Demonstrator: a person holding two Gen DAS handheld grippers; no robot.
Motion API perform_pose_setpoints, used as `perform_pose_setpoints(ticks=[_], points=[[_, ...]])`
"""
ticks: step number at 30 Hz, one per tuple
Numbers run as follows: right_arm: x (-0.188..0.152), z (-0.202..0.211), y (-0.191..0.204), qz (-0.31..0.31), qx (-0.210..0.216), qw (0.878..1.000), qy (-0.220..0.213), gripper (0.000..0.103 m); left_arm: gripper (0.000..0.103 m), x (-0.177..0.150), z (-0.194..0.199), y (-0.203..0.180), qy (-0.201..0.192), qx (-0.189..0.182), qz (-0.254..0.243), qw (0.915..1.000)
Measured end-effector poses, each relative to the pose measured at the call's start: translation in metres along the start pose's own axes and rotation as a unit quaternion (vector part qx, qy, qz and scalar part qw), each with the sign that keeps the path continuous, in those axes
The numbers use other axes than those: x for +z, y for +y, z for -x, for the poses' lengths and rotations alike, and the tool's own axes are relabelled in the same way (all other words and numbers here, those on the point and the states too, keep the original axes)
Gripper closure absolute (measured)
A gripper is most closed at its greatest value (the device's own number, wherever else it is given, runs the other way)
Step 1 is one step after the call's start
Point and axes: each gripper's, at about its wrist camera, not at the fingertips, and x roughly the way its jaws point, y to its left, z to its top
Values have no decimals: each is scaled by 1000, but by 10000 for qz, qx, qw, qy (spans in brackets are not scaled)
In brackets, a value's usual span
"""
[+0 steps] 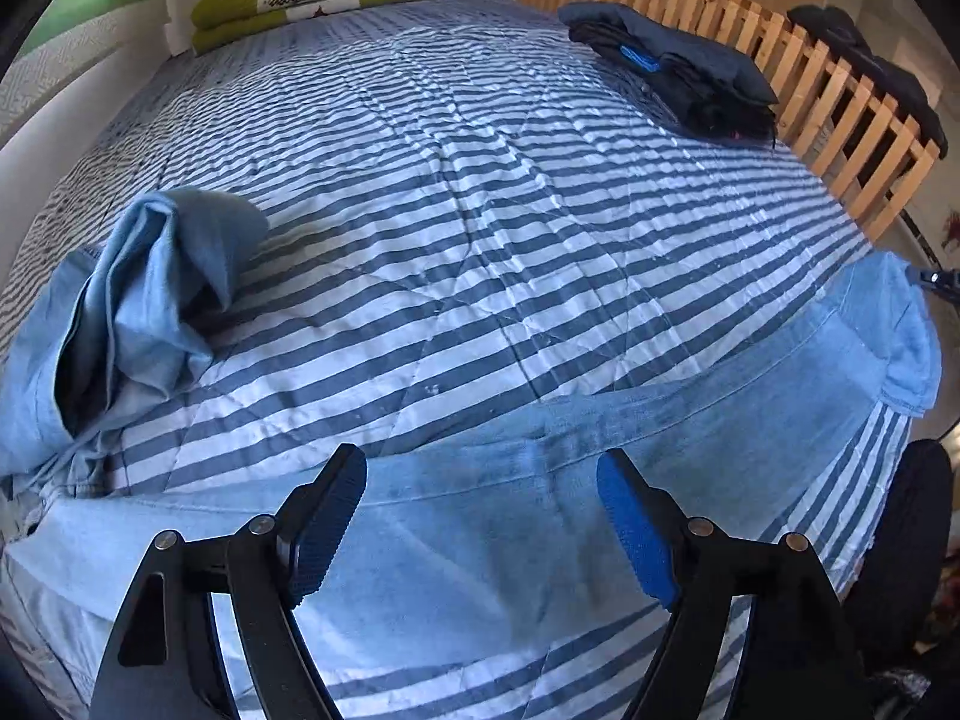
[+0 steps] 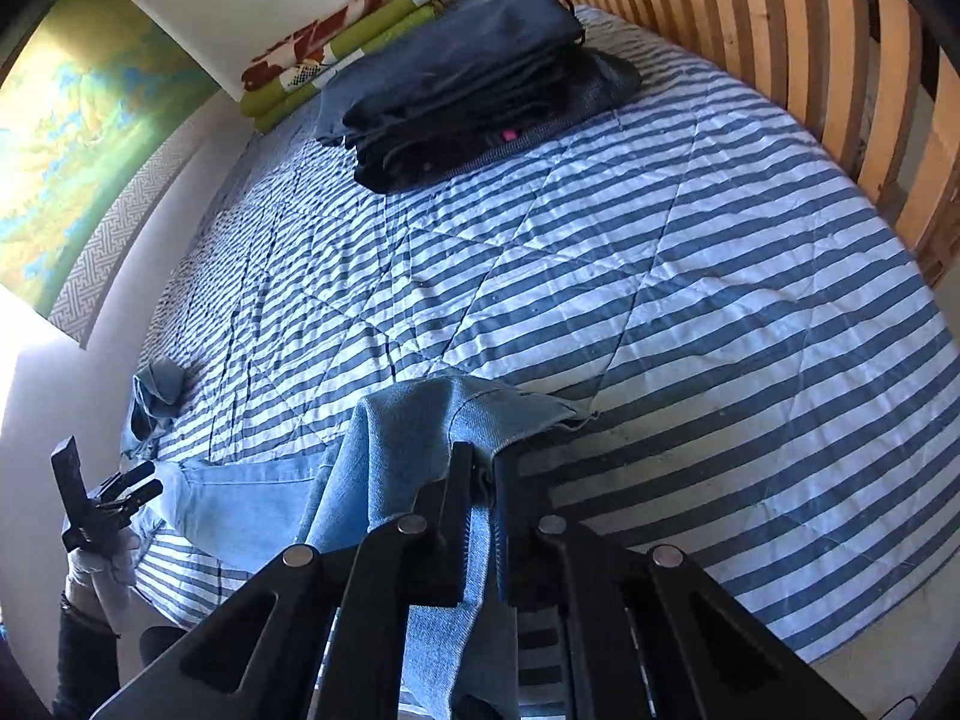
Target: Organize objects
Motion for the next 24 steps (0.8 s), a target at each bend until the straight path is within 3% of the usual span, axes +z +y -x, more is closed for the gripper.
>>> perform_pose_setpoints(ticks=[1, 3, 5, 6, 10, 16, 24], points=[[-2, 7, 0, 18, -12, 10000, -93, 97, 26, 1, -8, -7, 6, 33, -124, 9999], [-4, 20, -2, 47, -89, 9997, -241, 98, 73, 1, -27, -20, 208, -3, -359, 9991], [-6, 33, -1, 103, -205, 9989, -399, 98, 94, -3, -36, -31, 247, 104, -543, 9982], [-6, 37, -1, 121, -237, 9986, -455, 98, 99, -5, -33, -35, 161, 189, -624, 9977], [-12, 59, 4, 203, -374, 9965, -724, 98, 101, -14, -3, -34, -172, 178, -587, 9980], [-28, 104, 24, 260, -197, 9917, -1242, 99, 101, -24, 75, -21, -794, 307, -327, 9958], [-45, 186, 70, 587, -31, 9748, -2152, 101, 103, -18, 193, -11, -2052, 580, 9, 9770]])
